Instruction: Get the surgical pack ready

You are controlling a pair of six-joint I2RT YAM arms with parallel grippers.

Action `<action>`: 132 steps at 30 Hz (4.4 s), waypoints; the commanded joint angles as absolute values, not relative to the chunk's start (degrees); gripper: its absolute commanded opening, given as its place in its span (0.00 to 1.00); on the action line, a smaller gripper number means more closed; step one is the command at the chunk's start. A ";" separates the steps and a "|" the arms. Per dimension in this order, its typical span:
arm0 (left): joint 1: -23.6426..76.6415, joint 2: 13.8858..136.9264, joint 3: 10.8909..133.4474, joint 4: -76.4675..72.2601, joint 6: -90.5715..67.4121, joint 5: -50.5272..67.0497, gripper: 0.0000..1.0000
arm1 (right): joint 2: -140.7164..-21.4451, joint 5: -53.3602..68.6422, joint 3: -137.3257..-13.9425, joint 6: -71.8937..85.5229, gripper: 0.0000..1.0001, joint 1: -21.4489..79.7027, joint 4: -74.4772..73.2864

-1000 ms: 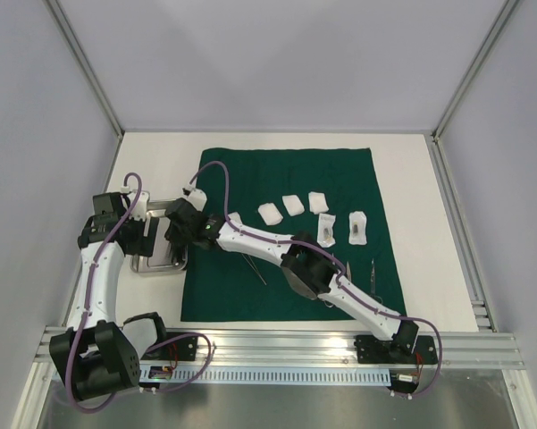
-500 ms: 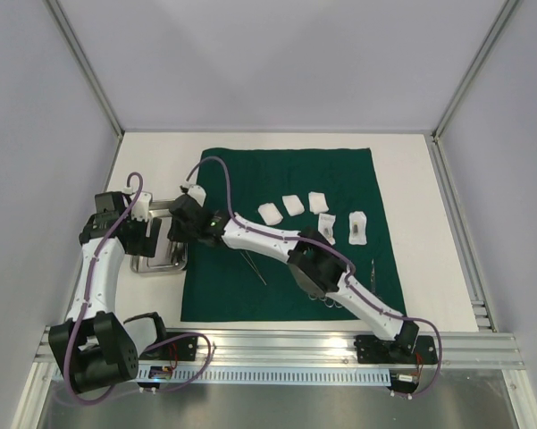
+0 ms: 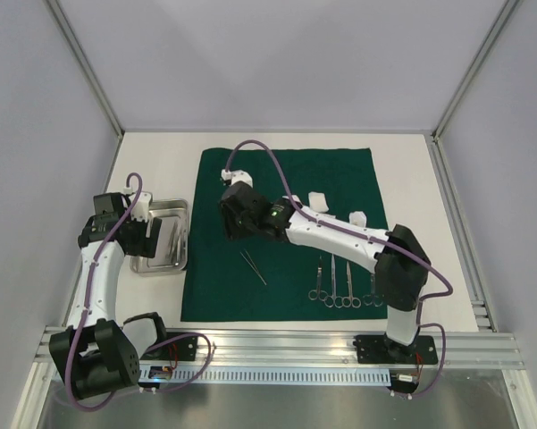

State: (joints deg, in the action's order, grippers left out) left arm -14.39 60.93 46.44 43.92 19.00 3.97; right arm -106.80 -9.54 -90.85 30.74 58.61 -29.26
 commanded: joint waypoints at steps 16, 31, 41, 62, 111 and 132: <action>-14.77 58.89 46.23 44.03 19.60 3.95 0.87 | -115.92 -5.28 -83.06 27.77 0.40 58.36 -39.81; -14.77 58.80 46.05 43.77 19.78 4.13 0.87 | -114.00 -5.54 -86.22 29.44 0.00 58.45 -41.48; -14.77 58.27 45.88 43.07 19.16 3.17 0.87 | -114.86 -2.64 -97.98 38.92 0.01 58.80 -23.75; -14.77 57.92 45.62 41.92 18.54 0.88 0.87 | -149.68 -3.95 -133.51 66.53 0.01 61.44 -20.30; -14.77 59.06 46.41 42.10 18.90 2.64 0.87 | -148.21 -3.08 -134.67 62.06 0.19 62.14 -19.52; -14.68 56.60 53.17 51.06 21.89 9.75 0.87 | -93.54 -8.95 -80.45 36.83 0.34 46.86 -36.27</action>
